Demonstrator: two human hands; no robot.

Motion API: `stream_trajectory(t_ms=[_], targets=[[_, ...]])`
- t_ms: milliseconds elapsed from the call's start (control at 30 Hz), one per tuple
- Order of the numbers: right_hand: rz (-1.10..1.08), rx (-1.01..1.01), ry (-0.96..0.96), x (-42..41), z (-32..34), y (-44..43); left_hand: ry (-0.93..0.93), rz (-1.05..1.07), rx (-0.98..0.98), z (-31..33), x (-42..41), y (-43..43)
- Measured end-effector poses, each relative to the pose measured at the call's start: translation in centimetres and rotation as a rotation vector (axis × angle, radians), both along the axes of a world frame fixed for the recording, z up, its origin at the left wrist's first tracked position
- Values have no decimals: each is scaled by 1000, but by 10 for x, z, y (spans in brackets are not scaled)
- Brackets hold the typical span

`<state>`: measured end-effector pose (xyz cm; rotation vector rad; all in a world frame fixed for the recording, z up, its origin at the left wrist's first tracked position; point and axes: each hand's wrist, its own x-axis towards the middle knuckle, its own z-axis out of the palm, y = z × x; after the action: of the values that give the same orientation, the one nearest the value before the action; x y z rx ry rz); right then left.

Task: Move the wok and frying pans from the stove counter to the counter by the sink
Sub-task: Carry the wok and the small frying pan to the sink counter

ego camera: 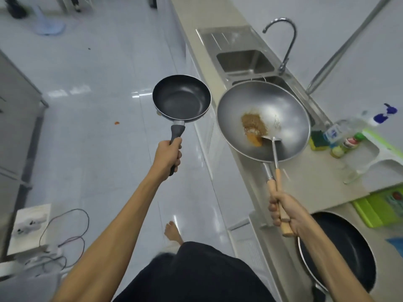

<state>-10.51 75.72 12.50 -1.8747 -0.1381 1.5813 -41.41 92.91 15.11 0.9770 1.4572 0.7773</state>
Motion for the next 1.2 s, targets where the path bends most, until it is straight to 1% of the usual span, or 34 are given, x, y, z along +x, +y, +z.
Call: stream_trajectory(t_ms=[133,233,367,500,700,933,1100,1200], targets=[[-13,11,29,-36,8,78,20,-28,31,15,-37,101],[-25,6,44,-58,12,133,18,-18,21,18,-55,161],[-26,2,43,-76,9,203,-20,-12,-1,13,-75,230],[-1,-7,25,-85,2,283,-8,-3,-23,2,-87,302],[8,13,51,-82,-11,428,6,8,-35,-6,-85,436],[-17,45,59,-68,3,609,31,3,1,3,-75,595],[-50,62,74,-58,12,711,-12,-9,-45,-3,-62,688],[-71,50,50,-57,11,766,3,-28,-61,-12,-59,743]])
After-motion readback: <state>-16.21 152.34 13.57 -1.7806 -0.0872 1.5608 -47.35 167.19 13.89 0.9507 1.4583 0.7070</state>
